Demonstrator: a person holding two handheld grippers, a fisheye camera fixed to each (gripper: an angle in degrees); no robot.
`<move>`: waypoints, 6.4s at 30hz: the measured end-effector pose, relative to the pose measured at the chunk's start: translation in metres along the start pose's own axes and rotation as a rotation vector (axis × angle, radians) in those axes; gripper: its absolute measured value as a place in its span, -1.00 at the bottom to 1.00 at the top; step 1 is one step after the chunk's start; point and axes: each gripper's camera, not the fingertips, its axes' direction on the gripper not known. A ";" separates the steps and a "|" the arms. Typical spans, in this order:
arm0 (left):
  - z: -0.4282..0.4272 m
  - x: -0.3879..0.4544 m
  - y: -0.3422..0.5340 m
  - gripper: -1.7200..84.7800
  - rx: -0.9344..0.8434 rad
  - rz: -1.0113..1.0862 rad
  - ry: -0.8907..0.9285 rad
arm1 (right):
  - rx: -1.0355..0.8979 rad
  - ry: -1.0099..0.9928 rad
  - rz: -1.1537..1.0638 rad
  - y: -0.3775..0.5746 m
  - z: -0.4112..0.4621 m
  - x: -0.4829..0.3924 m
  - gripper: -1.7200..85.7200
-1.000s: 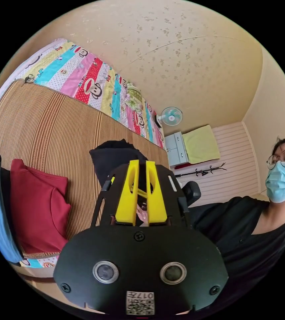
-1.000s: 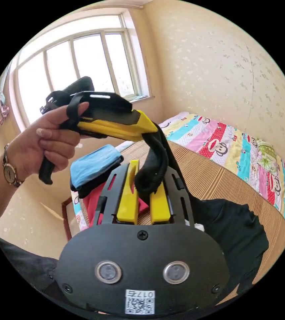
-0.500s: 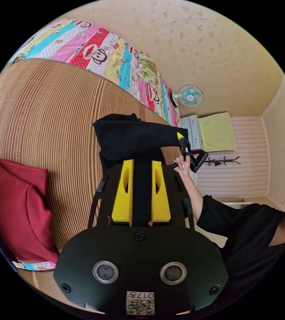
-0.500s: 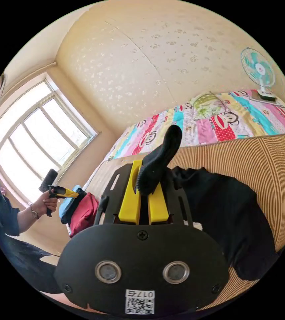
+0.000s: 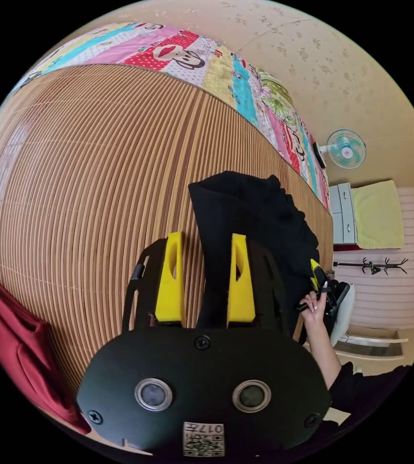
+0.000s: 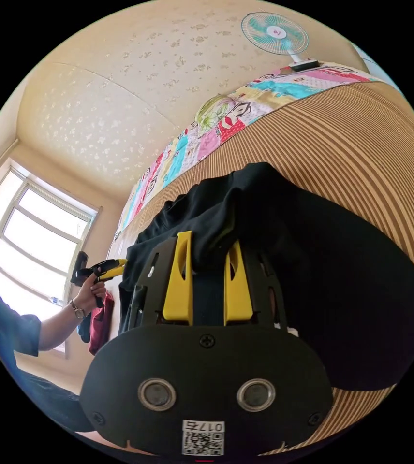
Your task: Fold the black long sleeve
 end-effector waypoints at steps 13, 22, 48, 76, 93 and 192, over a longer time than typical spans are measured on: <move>-0.018 -0.064 -0.058 -0.87 0.031 0.135 -0.022 | -0.082 0.241 -0.076 -0.070 0.039 -0.011 -0.85; -0.039 -0.075 0.026 -0.69 0.010 0.143 -0.023 | -0.084 0.345 -0.068 -0.023 -0.025 -0.028 -0.79; -0.076 -0.132 0.141 -0.81 -0.205 -0.014 -0.118 | 0.270 0.484 0.788 0.008 -0.162 0.182 -0.84; -0.106 -0.096 0.125 -0.77 0.074 0.147 -0.012 | -0.380 0.059 -0.529 -0.032 0.176 -0.078 -0.70; -0.101 -0.154 0.148 -0.76 0.118 -0.020 0.194 | -0.032 -0.320 -0.320 0.036 0.132 -0.102 -0.91; -0.156 -0.199 0.294 -0.91 -0.420 -0.002 0.312 | -0.731 0.053 0.288 0.165 -0.194 -0.344 -0.83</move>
